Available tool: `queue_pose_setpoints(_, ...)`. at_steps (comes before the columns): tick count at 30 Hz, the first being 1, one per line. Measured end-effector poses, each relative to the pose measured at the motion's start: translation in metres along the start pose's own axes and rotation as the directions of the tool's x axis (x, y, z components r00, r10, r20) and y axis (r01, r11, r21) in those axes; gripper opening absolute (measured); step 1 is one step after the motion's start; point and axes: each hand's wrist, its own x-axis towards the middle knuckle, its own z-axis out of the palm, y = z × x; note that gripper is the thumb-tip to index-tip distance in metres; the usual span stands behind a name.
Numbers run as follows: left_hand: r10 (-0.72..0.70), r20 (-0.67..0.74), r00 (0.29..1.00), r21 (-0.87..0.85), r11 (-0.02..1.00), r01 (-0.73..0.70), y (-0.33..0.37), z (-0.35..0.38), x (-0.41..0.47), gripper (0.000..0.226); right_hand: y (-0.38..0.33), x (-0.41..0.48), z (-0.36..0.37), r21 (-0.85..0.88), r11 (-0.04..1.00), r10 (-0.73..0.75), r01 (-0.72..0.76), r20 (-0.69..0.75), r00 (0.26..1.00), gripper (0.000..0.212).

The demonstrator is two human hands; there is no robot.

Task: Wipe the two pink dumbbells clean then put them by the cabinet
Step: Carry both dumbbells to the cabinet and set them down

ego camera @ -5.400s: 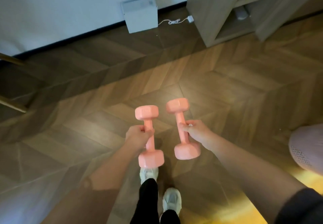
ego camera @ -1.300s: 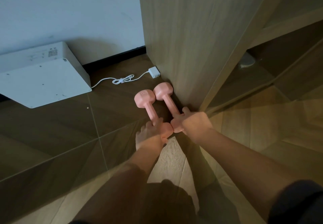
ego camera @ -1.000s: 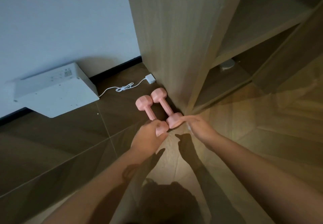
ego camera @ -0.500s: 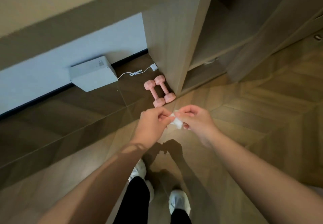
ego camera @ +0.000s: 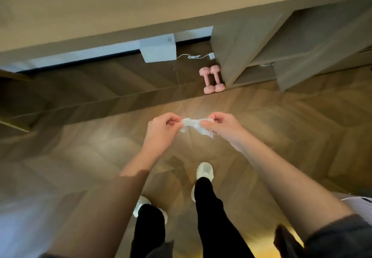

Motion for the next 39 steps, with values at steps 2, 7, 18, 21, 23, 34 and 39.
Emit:
queue_pose_setpoints(2,0.006,-0.006,1.0,0.029,1.0,-0.006,-0.027,-0.032,-0.028,0.012,-0.004,-0.015,0.04,-0.018,1.0,0.007,-0.007,0.006,1.0,0.017)
queue_pose_setpoints(7,-0.04,-0.008,0.999,0.035,0.999,0.04,-0.11,-0.13,-0.093,0.01,-0.013,-0.047,0.161,-0.032,0.999,0.043,-0.041,0.053,0.998,0.012)
queue_pose_setpoints(18,-0.324,-0.16,0.933,-0.446,0.867,0.224,-0.272,-0.328,-0.195,0.01,-0.051,-0.06,0.417,0.073,0.996,0.032,-0.044,0.158,0.987,0.023)
queue_pose_setpoints(21,-0.359,-0.2,0.912,-0.441,0.864,0.243,-0.308,-0.374,-0.2,0.02,-0.066,-0.043,0.475,0.001,1.0,0.02,-0.021,0.173,0.985,0.029)
queue_pose_setpoints(23,-0.389,-0.213,0.896,-0.452,0.852,0.262,-0.334,-0.407,-0.197,0.023,-0.077,-0.028,0.52,-0.049,0.999,0.018,-0.009,0.18,0.983,0.026)
queue_pose_setpoints(34,-0.519,-0.189,0.834,-0.626,0.718,0.305,-0.469,-0.622,-0.177,0.016,-0.171,0.037,0.778,-0.28,0.959,0.029,0.044,0.254,0.967,0.017)
queue_pose_setpoints(39,-0.566,-0.22,0.795,-0.674,0.677,0.296,-0.538,-0.742,-0.188,0.011,-0.21,0.049,0.924,-0.328,0.944,0.076,0.026,0.294,0.953,0.011)
